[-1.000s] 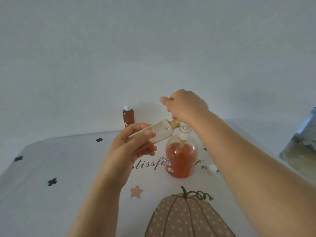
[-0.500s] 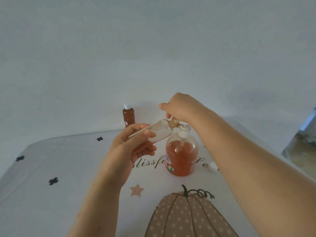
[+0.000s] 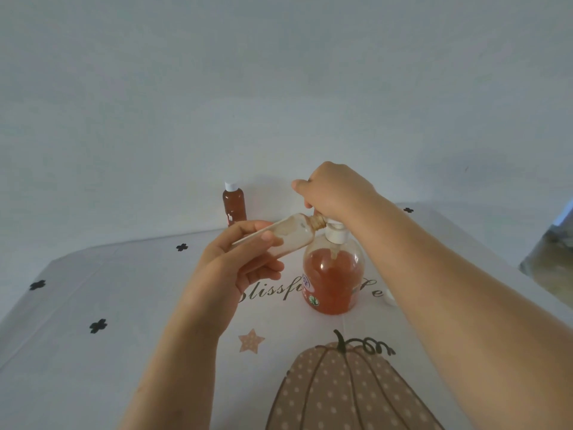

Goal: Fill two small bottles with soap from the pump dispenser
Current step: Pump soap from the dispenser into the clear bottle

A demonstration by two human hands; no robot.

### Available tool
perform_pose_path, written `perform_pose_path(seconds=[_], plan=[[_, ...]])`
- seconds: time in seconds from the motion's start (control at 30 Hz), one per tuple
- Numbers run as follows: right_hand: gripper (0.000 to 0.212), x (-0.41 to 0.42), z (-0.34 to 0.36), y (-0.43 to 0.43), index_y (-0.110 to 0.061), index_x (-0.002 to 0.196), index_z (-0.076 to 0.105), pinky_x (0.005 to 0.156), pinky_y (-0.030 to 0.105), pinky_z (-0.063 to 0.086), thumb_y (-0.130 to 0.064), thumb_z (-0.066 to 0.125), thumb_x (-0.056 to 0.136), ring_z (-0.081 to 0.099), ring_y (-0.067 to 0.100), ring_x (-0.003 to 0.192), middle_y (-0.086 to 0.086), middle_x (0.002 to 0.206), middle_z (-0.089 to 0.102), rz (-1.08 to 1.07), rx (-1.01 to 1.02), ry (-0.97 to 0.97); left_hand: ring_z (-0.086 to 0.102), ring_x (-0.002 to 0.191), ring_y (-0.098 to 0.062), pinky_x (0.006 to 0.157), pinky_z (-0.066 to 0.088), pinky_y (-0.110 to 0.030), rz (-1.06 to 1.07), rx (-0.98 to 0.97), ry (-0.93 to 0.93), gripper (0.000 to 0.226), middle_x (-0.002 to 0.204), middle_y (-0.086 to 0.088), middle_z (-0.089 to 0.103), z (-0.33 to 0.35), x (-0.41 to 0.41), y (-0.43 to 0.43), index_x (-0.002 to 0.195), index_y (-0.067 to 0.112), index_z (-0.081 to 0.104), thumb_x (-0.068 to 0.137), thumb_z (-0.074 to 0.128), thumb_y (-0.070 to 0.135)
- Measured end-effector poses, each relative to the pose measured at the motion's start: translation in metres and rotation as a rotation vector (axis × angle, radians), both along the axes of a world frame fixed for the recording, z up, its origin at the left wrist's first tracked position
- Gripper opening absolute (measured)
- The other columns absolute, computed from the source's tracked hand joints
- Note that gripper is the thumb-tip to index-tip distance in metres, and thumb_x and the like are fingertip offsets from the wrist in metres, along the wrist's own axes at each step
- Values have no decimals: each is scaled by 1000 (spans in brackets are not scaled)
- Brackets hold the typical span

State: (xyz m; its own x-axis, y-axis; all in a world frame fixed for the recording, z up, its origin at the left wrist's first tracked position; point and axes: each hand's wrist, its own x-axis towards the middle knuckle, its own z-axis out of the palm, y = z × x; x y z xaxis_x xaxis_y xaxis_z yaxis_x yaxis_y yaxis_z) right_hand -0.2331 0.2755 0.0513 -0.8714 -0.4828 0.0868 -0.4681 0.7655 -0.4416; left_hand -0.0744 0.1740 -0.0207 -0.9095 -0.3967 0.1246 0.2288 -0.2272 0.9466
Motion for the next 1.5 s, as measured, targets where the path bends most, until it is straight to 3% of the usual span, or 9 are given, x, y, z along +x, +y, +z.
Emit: perform_pose_path(seconds=[0.1,0.2,0.27,0.4,0.67,0.97,1.2,1.5], plan=[[37,2,3,1,-12,90,68,61,28,41,-40,46,101,67,25,80,4,86,73,-5,5,60,65,66,-22,61,55,-29,5,7,14,23,90,-11,71,1,0,2,96,8,69,77,67,21],[39,5,9,2,-14,69,49,53,27,33,-35,45,101,55,23,64,3,77,67,-22,0,182,65,66,-21,63,55,-28,5,13,41,23,90,-10,71,3,1,5,97,7,68,79,66,21],[41,8,15,4,-15,66,43,52,27,30,-35,44,102,48,21,57,2,71,60,-27,12,218,65,67,-21,63,55,-28,-1,13,53,23,91,-9,70,4,2,6,99,7,68,80,66,21],[43,12,19,5,-15,65,40,51,28,26,-34,43,104,40,18,54,0,64,45,-21,86,292,65,68,-21,64,55,-29,-14,18,64,25,92,-10,71,5,3,7,101,6,67,79,66,20],[40,10,15,2,-15,68,47,52,27,32,-35,42,103,51,20,60,2,73,62,-20,47,225,65,67,-22,64,55,-29,-10,19,51,28,91,-11,71,5,3,4,102,5,66,78,66,19],[36,3,2,-1,-16,69,48,52,27,29,-31,45,101,47,18,58,0,69,53,-65,101,221,65,66,-24,61,55,-29,20,2,-17,26,85,-14,68,3,0,2,96,4,70,74,69,19],[30,7,3,-1,-14,89,69,54,26,32,-31,46,98,53,18,61,1,81,67,-51,68,165,65,65,-24,62,56,-30,20,1,-23,22,89,-16,68,2,0,1,91,7,71,73,69,19],[34,9,14,1,-16,67,46,52,26,28,-27,47,99,45,18,57,0,68,52,-81,107,192,65,67,-22,63,55,-29,22,-21,28,24,90,-12,71,5,4,4,97,7,68,76,68,20]])
